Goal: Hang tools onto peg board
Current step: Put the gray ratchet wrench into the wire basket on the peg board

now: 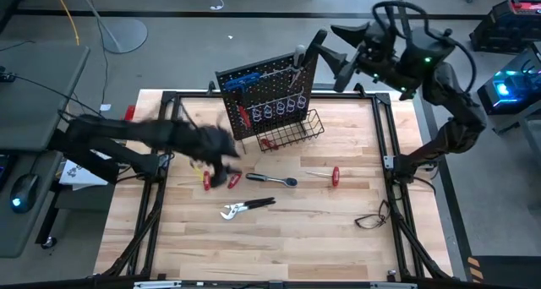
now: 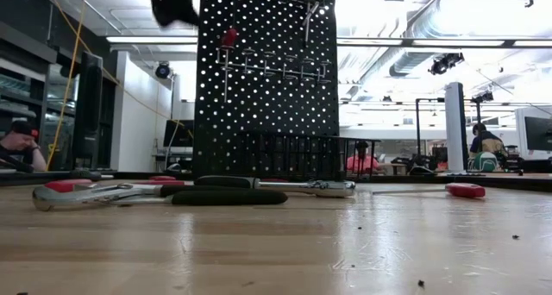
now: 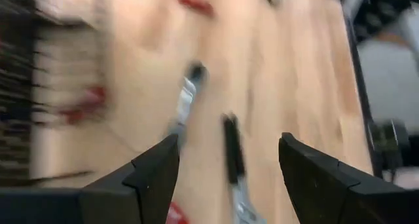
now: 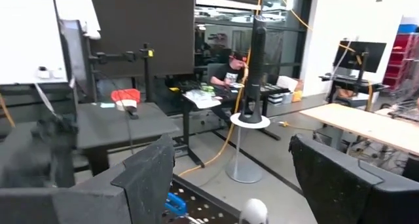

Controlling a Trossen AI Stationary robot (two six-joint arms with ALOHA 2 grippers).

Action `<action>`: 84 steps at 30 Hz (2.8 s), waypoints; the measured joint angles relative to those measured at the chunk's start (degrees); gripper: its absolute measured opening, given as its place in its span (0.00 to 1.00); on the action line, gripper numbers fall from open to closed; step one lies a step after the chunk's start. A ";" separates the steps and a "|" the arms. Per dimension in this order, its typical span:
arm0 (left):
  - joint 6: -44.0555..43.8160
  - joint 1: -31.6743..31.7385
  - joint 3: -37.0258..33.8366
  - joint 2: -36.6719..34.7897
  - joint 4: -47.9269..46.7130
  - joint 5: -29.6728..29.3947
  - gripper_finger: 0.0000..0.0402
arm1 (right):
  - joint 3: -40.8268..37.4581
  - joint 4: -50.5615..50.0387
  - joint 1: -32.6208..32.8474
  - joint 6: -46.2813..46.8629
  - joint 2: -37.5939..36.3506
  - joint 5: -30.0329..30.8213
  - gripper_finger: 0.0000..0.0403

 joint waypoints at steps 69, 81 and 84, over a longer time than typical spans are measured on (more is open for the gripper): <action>9.18 0.86 -0.21 17.82 9.75 -0.33 0.02 | -37.82 -38.37 33.44 63.44 -6.95 14.32 0.72; 7.78 0.64 -0.22 14.63 9.88 -1.79 0.01 | -37.83 -32.84 27.15 47.36 -7.65 3.97 0.72; 10.51 0.35 -0.27 16.89 9.89 -1.69 0.00 | -37.83 -32.15 25.57 44.55 -7.65 3.02 0.72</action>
